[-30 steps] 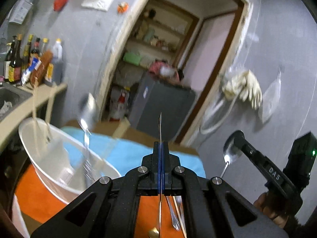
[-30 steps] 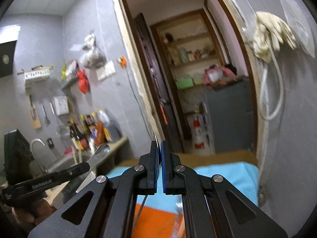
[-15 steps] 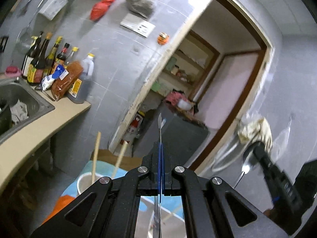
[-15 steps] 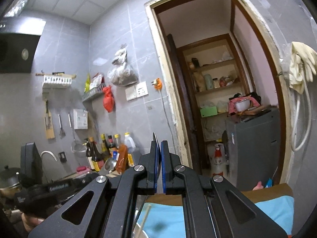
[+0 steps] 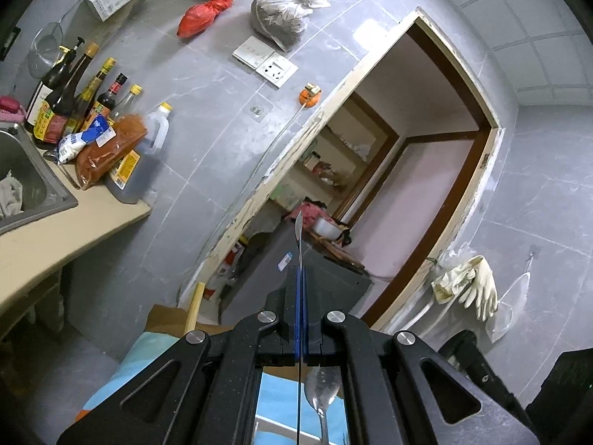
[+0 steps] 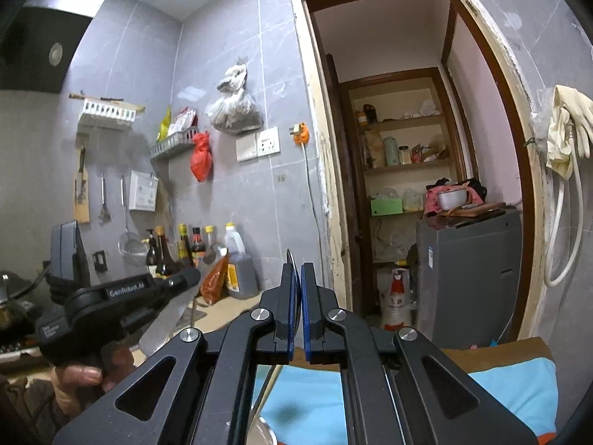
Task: Organize utensils
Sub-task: 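Lift the knife and spoon and carry both toward the white caddy, then open the left tool over the caddy while the right tool drops the spoon in, then move both tools back down to the remaining utensils, then grasp the gold spoon with the left tool while the right tool grasps a fork, then lift the gold spoon and fork and carry both over the caddy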
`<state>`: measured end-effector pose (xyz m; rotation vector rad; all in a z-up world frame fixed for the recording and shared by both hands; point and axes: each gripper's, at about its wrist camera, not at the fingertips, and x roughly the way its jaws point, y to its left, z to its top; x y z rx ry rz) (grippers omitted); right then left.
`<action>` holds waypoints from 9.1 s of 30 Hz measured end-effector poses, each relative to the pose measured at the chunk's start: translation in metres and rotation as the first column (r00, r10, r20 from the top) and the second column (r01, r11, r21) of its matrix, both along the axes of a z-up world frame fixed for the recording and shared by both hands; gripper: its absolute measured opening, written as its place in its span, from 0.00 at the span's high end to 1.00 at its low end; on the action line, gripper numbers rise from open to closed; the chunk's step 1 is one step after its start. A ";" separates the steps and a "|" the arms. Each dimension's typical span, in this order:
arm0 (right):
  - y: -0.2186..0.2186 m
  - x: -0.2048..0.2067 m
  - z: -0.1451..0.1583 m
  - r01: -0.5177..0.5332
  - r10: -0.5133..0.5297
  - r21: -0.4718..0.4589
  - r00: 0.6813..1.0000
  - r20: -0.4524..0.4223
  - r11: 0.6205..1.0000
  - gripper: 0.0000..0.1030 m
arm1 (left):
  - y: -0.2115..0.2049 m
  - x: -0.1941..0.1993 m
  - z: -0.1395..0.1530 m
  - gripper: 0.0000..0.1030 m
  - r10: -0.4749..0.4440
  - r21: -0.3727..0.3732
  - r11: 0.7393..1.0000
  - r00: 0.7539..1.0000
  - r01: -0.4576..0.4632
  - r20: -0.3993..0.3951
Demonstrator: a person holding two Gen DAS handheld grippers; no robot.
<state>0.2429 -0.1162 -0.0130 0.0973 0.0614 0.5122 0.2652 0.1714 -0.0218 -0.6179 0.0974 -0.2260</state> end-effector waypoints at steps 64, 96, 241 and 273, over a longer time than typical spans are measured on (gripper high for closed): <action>0.012 -0.017 -0.020 -0.102 0.098 -0.102 0.994 -0.036 0.990 0.98 | -0.040 -0.044 -0.052 1.00 0.210 0.277 0.937 0.977 -0.213 0.043; -0.040 -0.023 0.000 0.019 -0.018 0.005 0.992 -0.127 1.000 0.43 | -0.049 -0.046 -0.018 0.69 0.204 0.321 0.932 0.976 -0.169 -0.078; -0.021 -0.030 0.053 0.041 -0.041 0.009 0.999 -0.018 0.999 0.99 | -0.060 -0.060 0.045 0.98 0.088 0.370 0.928 0.988 -0.036 -0.126; 0.038 -0.024 -0.014 0.104 -0.100 -0.231 0.995 0.031 0.967 0.99 | -0.017 -0.033 -0.021 0.98 0.171 0.255 0.953 0.985 -0.166 0.004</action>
